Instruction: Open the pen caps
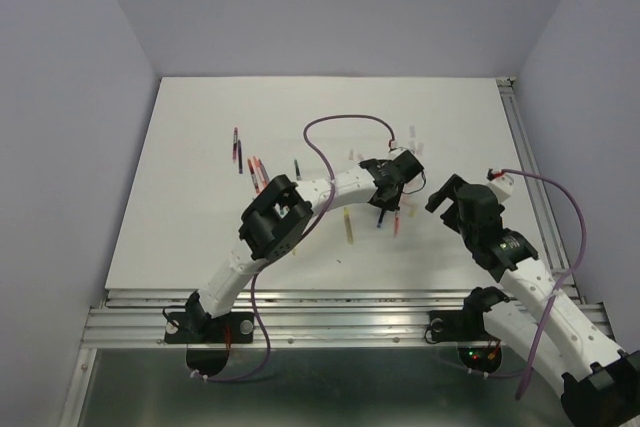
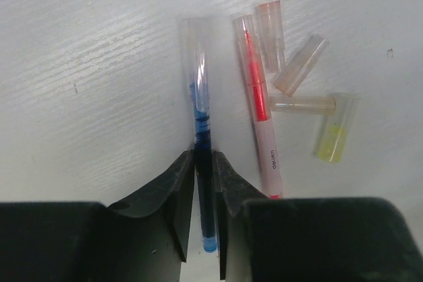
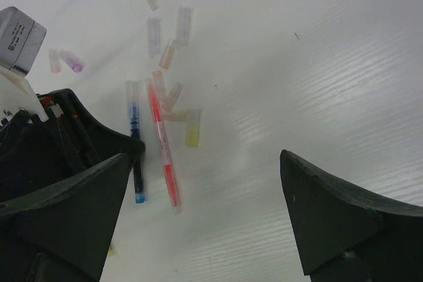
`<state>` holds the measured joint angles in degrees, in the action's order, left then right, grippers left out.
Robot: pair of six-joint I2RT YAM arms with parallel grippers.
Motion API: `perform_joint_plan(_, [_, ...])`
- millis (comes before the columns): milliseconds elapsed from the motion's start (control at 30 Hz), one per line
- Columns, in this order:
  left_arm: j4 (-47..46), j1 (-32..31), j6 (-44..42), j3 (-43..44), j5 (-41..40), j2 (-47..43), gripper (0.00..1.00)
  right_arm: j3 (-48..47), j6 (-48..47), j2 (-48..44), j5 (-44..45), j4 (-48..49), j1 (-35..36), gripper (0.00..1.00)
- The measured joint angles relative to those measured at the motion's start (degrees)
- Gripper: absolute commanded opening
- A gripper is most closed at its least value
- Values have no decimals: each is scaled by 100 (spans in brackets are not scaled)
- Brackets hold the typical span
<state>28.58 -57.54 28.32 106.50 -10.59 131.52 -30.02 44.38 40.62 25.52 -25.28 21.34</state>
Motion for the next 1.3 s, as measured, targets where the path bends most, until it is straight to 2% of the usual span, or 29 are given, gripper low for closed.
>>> perform_joint_plan(200, [-162, -63, 26, -334, -199, -157, 27, 11, -4, 4, 2, 2, 0, 100])
perform_joint_plan(333, [-345, -155, 142, -981, -374, -529, 11, 11, -7, 57, 2, 2, 0, 100])
perform_joint_plan(400, [-393, -184, 208, -1244, -446, -702, 8, 11, -11, 68, -9, 0, 0, 100])
perform_joint_plan(467, [-466, -199, 247, -1410, -494, -804, 0, 11, -35, 63, -48, 0, 0, 100])
perform_joint_plan(633, [-479, -188, 278, -1478, -636, -861, 0, 9, -44, 2, -286, -68, 0, 100])
perform_joint_plan(733, [-562, -168, 251, -1611, -684, -960, 0, 7, -107, -136, -767, -87, 0, 100])
perform_joint_plan(833, [-831, -120, 190, -2216, -619, -1519, 0, 11, -9, -378, -1561, 9, 0, 100])
perform_joint_plan(967, [-1513, -74, 197, -3451, -372, -2935, 0, 608, 597, -778, -2824, 1091, 0, 100])
perform_joint_plan(1067, [-1989, -85, 245, -4170, -166, -3899, 0, 992, 955, -946, -3517, 1519, 0, 100])
perform_joint_plan(1167, [-2610, -90, 356, -5066, 127, -4817, 0, 1067, 1156, -1036, -3875, 1744, 0, 100])
perform_joint_plan(1300, [-3110, -131, 568, -6100, 531, -5556, 0, 1150, 1370, -1137, -4262, 2284, 7, 100])
